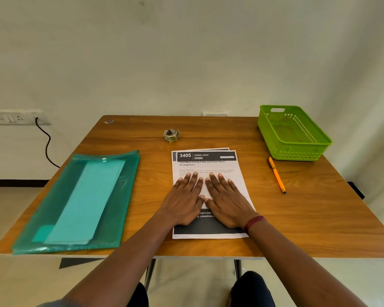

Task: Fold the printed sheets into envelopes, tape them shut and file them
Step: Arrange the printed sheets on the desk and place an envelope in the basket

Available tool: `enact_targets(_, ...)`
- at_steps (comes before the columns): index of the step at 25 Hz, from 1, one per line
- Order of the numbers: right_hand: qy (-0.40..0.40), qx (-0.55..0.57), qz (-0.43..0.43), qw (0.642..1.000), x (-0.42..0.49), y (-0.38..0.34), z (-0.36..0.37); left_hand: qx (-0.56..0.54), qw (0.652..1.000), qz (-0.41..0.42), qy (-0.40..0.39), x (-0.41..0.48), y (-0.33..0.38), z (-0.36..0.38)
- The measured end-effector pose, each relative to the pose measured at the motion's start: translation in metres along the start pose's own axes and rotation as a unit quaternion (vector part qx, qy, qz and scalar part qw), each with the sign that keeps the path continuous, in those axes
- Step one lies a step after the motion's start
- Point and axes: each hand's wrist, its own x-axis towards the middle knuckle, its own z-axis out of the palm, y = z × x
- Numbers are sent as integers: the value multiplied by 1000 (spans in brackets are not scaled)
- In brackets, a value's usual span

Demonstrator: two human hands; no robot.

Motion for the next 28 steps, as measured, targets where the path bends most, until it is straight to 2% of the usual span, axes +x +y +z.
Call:
enact_targets(8, -2, 12, 60, 998, -5, 17, 3, -8, 997, -72, -9, 0, -5, 5)
enact_targets(14, 4, 24, 85, 996, -10, 19, 2, -14, 996, -83, 1, -2, -5, 7)
enact_targets(20, 61, 26, 233, 970, -28, 34, 3, -28, 997, -74, 6, -3, -6, 5)
enact_targets(22, 93, 22, 206, 974, -29, 31, 1, -39, 996, -73, 12, -3, -6, 3)
enact_targets(28, 123, 70, 46, 989, -15, 3, -10, -95, 989, -86, 74, -16, -20, -8)
